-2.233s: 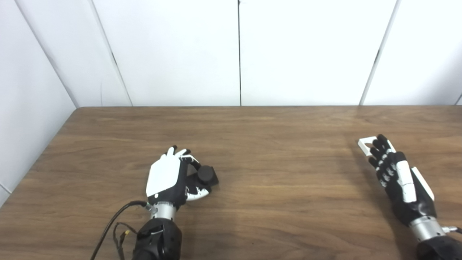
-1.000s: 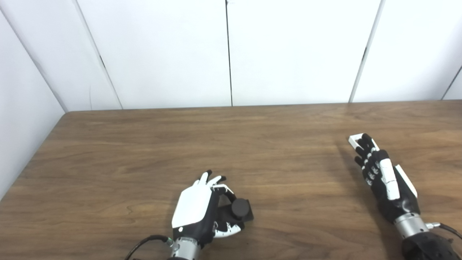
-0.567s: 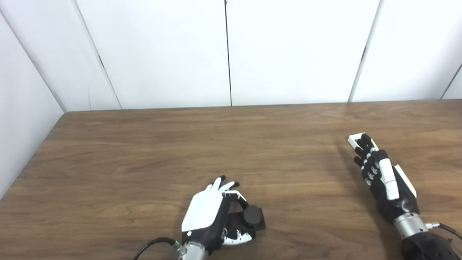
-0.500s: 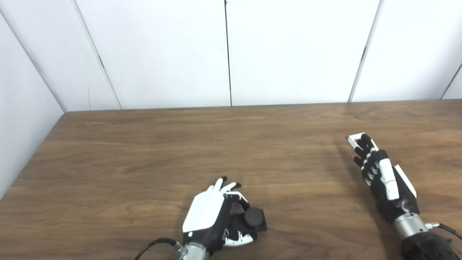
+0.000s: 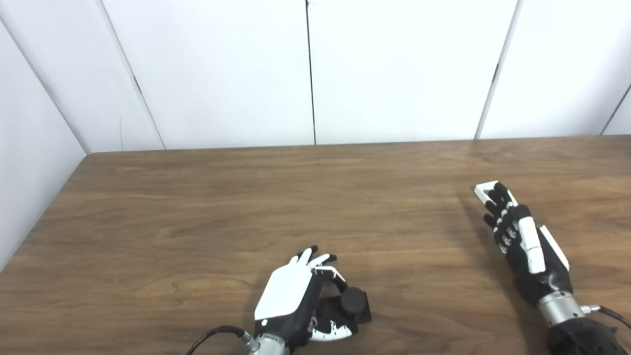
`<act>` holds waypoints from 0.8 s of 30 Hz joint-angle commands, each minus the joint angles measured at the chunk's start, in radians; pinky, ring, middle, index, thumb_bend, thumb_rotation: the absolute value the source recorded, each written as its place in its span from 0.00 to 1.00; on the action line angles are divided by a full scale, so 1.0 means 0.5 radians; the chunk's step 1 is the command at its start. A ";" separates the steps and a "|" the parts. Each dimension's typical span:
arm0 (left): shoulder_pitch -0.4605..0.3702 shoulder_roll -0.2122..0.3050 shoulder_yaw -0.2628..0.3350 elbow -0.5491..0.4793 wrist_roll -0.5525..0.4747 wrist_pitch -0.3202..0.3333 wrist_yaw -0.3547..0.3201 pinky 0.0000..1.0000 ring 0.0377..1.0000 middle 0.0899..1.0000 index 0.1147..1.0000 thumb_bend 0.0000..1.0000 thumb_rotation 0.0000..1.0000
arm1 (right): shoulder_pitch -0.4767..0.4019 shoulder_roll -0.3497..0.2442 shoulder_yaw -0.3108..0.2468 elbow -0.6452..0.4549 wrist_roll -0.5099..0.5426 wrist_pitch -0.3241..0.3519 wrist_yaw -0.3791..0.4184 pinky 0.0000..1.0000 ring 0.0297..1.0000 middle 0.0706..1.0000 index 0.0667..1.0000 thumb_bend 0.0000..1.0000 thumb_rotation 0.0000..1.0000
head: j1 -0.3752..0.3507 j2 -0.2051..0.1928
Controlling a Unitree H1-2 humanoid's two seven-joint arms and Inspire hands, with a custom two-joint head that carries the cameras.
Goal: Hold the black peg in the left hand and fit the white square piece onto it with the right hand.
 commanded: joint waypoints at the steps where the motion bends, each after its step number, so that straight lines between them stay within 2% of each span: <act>1: 0.070 -0.003 -0.048 0.027 0.026 0.011 -0.110 1.00 1.00 0.88 0.42 0.51 0.07 | 0.143 0.078 0.010 0.083 0.049 -0.004 -0.015 1.00 1.00 1.00 1.00 0.59 0.98 | 0.000 0.002; 9: 0.062 0.005 -0.045 0.037 0.020 0.014 -0.116 1.00 1.00 0.89 0.42 0.51 0.07 | 0.088 0.061 -0.046 0.092 0.091 -0.027 -0.026 1.00 1.00 1.00 1.00 0.61 0.96 | -0.038 0.004; 13: 0.042 0.012 -0.038 0.049 0.024 0.011 -0.117 1.00 1.00 0.88 0.42 0.51 0.07 | 0.035 0.044 -0.077 0.066 0.109 -0.006 -0.056 1.00 1.00 1.00 1.00 0.61 0.94 | -0.077 0.069; 18: 0.025 0.019 -0.018 0.034 0.008 0.017 -0.138 1.00 1.00 0.89 0.42 0.51 0.07 | -0.021 0.013 -0.083 -0.007 0.052 0.117 -0.140 1.00 1.00 1.00 1.00 0.64 0.88 | -0.097 0.129; 21: 0.019 0.020 -0.003 0.025 0.005 0.028 -0.165 1.00 1.00 0.89 0.42 0.51 0.08 | -0.050 -0.029 -0.065 -0.051 -0.026 0.193 -0.188 1.00 1.00 1.00 1.00 0.59 0.86 | -0.110 0.158; 24: 0.016 0.020 0.007 0.024 0.012 0.025 -0.179 1.00 1.00 0.89 0.42 0.51 0.08 | -0.078 -0.065 -0.065 -0.065 -0.043 0.210 -0.185 1.00 1.00 1.00 1.00 0.65 0.78 | -0.127 0.172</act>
